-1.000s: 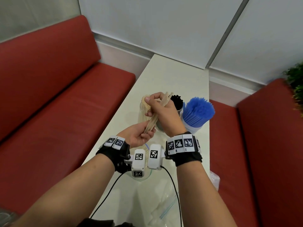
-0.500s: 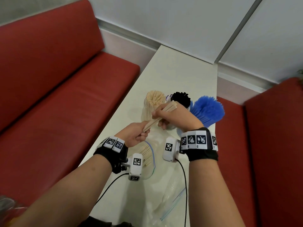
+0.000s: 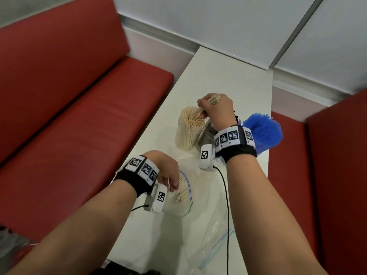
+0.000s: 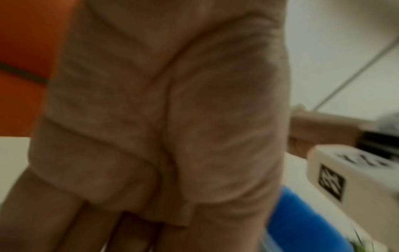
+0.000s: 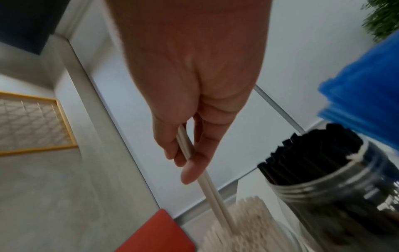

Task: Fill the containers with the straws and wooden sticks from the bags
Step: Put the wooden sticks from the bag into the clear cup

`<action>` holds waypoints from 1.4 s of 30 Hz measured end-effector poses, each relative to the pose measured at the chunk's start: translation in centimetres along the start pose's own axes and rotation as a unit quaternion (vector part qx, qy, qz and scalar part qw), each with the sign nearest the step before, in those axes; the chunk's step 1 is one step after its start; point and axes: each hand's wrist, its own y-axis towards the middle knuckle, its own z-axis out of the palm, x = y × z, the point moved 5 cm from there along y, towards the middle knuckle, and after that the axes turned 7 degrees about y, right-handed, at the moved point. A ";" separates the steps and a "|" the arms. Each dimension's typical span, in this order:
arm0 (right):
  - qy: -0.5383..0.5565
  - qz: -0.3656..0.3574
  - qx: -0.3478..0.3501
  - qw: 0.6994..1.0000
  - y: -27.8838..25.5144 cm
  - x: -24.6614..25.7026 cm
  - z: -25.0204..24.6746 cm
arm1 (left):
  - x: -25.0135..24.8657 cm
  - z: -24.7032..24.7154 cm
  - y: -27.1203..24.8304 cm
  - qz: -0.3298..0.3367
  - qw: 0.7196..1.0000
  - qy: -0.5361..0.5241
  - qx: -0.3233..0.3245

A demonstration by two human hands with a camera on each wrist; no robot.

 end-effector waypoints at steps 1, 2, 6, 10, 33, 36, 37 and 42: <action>-0.005 0.013 0.004 1.000 0.3 -0.6 0.5 | 0.3 0.0 0.6 -0.022 0.998 0.059 -0.024; -0.009 0.028 0.010 1.000 0.6 -1.2 0.9 | 0.4 0.0 1.2 -0.038 0.990 0.122 -0.062; -0.075 0.058 0.040 0.995 1.6 -2.8 2.7 | 0.5 1.0 4.3 -0.058 0.936 0.249 -0.241; -0.077 -0.008 -0.003 0.997 2.3 -2.1 3.2 | 1.7 3.0 7.5 -0.081 0.920 0.246 -0.293; -0.112 -0.159 0.042 0.980 -1.1 -2.4 6.6 | 1.2 2.3 6.7 -0.076 0.914 0.311 -0.250; 0.059 -0.088 0.119 0.987 -3.9 -1.5 6.4 | 0.8 1.5 5.0 -0.078 0.918 0.294 -0.255; 0.096 -0.050 0.176 0.979 -4.9 -1.5 6.6 | 0.8 1.3 4.3 -0.088 0.915 0.300 -0.256; 0.064 0.036 0.377 0.923 -10.6 -3.2 7.5 | -0.9 -0.2 -2.2 -0.141 0.899 0.313 -0.273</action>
